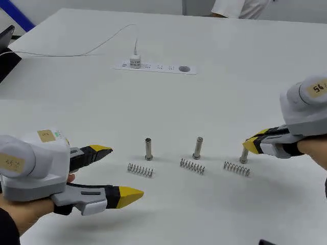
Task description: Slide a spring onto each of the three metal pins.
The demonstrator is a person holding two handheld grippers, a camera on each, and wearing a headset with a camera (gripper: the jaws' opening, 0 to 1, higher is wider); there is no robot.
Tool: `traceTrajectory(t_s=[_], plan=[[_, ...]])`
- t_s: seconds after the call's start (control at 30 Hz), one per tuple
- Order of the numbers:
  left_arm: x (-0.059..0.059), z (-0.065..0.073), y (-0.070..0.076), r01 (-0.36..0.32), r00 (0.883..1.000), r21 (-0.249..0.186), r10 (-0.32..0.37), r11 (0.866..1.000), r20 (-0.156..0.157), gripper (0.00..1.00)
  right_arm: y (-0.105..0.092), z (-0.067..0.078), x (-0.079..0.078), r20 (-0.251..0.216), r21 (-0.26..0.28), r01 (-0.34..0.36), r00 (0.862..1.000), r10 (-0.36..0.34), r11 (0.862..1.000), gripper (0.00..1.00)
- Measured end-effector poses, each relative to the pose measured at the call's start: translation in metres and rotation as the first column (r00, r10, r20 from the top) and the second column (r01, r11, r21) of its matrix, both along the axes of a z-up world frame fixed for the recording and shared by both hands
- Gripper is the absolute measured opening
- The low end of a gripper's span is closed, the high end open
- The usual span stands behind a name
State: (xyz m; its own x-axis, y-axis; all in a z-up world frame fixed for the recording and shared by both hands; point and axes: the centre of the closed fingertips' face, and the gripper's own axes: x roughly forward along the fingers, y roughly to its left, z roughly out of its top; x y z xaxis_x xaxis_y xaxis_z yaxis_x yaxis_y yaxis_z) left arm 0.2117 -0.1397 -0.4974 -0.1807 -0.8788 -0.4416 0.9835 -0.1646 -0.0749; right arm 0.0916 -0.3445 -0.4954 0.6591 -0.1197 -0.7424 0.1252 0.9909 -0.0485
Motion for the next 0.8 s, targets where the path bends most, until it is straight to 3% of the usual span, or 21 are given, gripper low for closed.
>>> traceTrajectory(t_s=[0.8], plan=[[0.0015,0.001,-0.0009,-0.003,1.0,-0.004,0.003,1.0,0.001,0.75,-0.0003,-0.0023,-0.0032,0.007,-0.005,-0.009,1.0,0.01,1.0,0.13]])
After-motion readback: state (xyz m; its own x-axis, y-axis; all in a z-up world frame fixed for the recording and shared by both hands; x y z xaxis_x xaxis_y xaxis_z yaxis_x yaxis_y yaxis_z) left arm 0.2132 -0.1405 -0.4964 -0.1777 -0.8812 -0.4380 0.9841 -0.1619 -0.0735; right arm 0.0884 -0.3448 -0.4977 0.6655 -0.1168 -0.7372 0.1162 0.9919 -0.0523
